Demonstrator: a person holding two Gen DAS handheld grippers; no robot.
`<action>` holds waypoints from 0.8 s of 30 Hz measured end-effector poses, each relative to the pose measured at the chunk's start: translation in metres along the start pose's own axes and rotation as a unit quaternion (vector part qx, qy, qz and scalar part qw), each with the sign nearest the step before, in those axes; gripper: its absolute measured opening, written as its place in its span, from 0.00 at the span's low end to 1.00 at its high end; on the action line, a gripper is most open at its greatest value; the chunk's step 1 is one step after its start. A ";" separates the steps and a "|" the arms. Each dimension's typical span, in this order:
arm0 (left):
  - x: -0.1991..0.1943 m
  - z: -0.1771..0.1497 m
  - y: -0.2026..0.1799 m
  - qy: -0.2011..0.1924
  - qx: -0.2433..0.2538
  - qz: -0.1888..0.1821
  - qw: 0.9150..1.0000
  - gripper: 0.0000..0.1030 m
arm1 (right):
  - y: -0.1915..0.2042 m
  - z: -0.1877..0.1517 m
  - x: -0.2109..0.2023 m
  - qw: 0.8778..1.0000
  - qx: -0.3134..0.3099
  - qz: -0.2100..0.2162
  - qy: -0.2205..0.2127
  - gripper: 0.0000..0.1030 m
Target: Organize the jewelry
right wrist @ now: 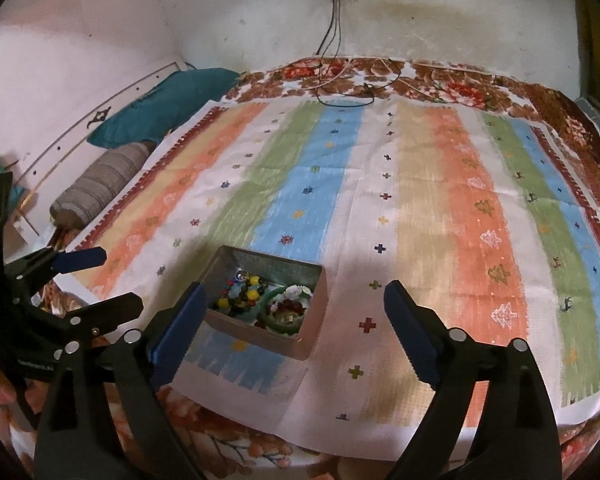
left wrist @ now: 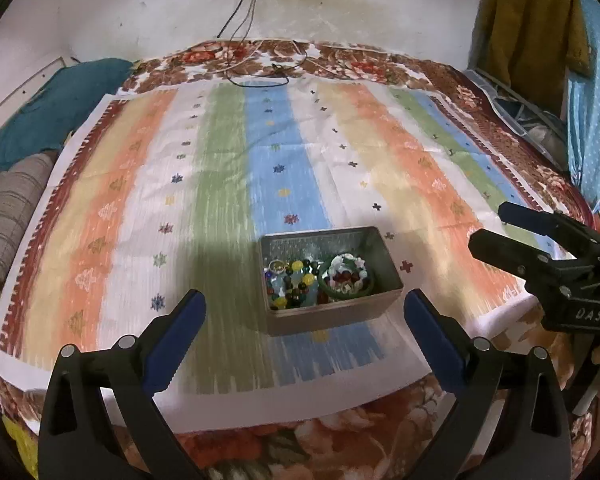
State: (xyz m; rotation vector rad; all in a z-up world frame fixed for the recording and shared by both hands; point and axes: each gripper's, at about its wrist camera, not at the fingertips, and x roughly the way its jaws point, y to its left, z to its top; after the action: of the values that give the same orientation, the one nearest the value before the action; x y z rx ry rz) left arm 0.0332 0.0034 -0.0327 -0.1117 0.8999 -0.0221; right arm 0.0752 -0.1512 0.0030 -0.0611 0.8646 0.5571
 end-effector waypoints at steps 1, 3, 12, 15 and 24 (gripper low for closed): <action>-0.002 -0.002 -0.001 -0.001 0.000 0.000 1.000 0.95 | 0.002 -0.002 -0.001 1.000 -0.005 -0.002 -0.001 0.90; -0.003 -0.003 -0.001 -0.005 0.000 0.004 1.000 0.95 | 0.005 -0.004 -0.003 1.000 -0.014 -0.002 -0.003 0.91; -0.020 -0.009 -0.004 -0.041 0.006 0.013 0.999 0.94 | 0.006 -0.013 -0.020 1.000 -0.013 0.002 -0.019 0.93; -0.019 -0.008 -0.006 -0.042 0.010 0.018 0.999 0.94 | 0.005 -0.013 -0.020 1.000 -0.011 0.001 -0.017 0.93; -0.019 -0.007 -0.009 -0.046 0.018 0.006 0.999 0.94 | 0.004 -0.016 -0.025 0.999 -0.008 0.002 -0.031 0.93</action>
State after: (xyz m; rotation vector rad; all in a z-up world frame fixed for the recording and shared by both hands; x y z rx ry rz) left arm 0.0163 -0.0048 -0.0211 -0.0742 0.8075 -0.0219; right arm 0.0494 -0.1626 0.0116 -0.0555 0.7996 0.5661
